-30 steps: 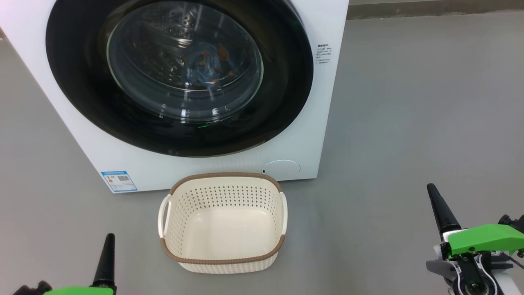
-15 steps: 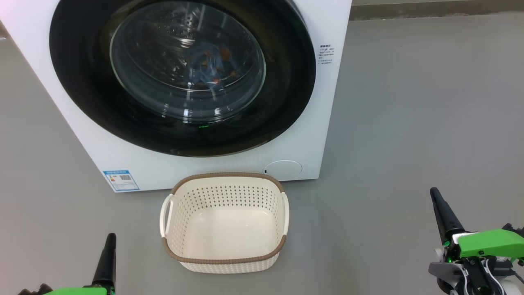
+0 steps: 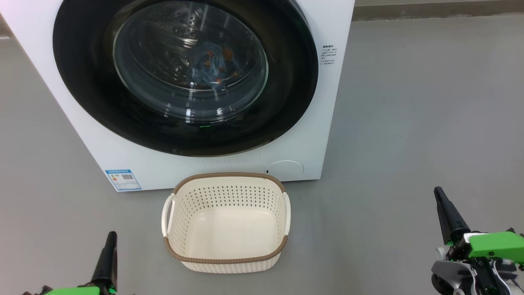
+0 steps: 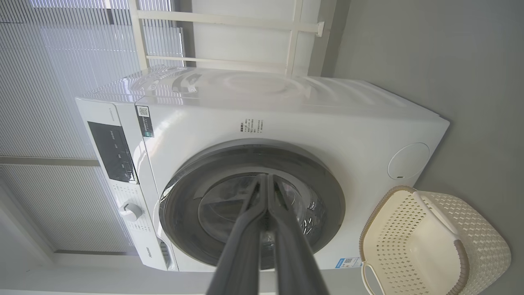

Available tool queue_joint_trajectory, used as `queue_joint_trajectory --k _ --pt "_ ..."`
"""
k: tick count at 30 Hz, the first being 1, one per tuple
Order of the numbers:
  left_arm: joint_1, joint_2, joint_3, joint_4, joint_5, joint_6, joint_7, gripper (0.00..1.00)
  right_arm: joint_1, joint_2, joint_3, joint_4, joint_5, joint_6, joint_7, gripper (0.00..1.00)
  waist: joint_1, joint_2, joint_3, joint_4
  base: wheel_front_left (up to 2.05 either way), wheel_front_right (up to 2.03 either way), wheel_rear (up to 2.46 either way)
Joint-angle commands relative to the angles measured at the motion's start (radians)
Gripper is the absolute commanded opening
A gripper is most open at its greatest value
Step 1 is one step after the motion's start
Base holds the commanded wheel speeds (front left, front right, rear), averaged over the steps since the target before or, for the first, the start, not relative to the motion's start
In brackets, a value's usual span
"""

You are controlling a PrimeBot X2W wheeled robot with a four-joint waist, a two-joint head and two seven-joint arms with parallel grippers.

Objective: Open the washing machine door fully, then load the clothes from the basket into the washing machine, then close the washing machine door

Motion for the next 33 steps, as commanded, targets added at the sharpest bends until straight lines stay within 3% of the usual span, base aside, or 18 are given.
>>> queue_joint_trajectory --k 1,33 --pt "-0.043 0.006 0.039 -0.031 -0.026 -0.008 0.012 0.00 -0.001 0.001 0.005 -0.034 0.030 0.000 0.013 0.00 0.0000 0.0000 0.000 0.001 0.00 0.00 0.00" --pt "-0.043 0.006 0.039 -0.031 -0.029 -0.008 0.013 0.00 -0.001 0.003 0.003 -0.035 0.033 0.000 0.015 0.00 0.0000 0.0000 0.000 0.001 0.00 0.00 0.00"
